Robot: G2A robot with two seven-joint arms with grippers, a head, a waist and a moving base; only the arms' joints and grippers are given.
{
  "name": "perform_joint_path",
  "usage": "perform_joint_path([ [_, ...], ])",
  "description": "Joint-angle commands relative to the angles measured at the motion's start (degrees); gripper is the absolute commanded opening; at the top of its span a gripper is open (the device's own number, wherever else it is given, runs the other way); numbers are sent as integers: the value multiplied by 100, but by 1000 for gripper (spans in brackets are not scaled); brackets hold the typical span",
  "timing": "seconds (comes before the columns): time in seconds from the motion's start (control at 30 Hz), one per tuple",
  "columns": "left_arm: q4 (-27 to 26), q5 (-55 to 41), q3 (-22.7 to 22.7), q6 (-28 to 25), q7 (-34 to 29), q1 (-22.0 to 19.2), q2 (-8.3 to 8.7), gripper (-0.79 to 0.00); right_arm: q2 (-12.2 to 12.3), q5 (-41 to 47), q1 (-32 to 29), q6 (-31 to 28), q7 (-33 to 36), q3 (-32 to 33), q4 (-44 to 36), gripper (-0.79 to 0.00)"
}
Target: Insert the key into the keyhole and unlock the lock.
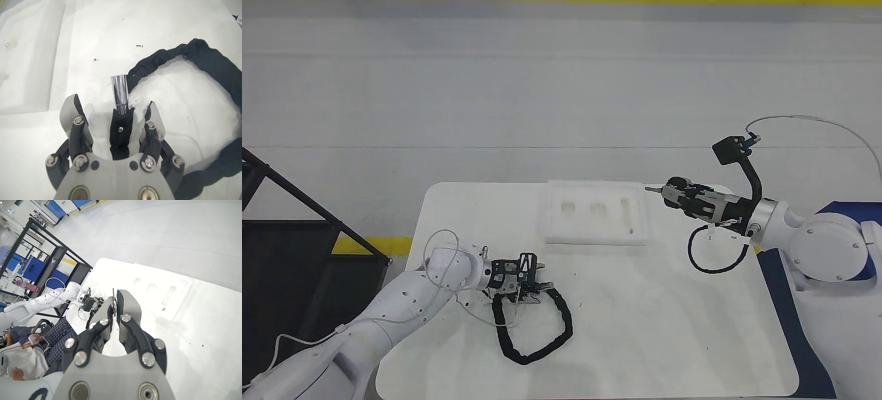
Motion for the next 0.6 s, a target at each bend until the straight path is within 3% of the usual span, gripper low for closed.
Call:
perform_joint_path([
  [0.0, 12, 41, 8, -11, 17, -6, -9, -283, 0, 0, 0, 0, 0, 0, 0, -785],
  [0.03, 21, 57, 10, -11, 24, -8, -14, -360, 0, 0, 0, 0, 0, 0, 0, -785],
  [0.2, 32, 156, 29, -31, 31, -31, -40, -526, 0, 0, 0, 0, 0, 0, 0, -785],
  [0.3, 41, 202, 37, -40, 39, -41, -54, -785, 0, 0, 0, 0, 0, 0, 0, -785],
  [0.57, -20, 231, 28, -170, 267, -100, -82, -785, 0, 0, 0, 0, 0, 0, 0, -785],
])
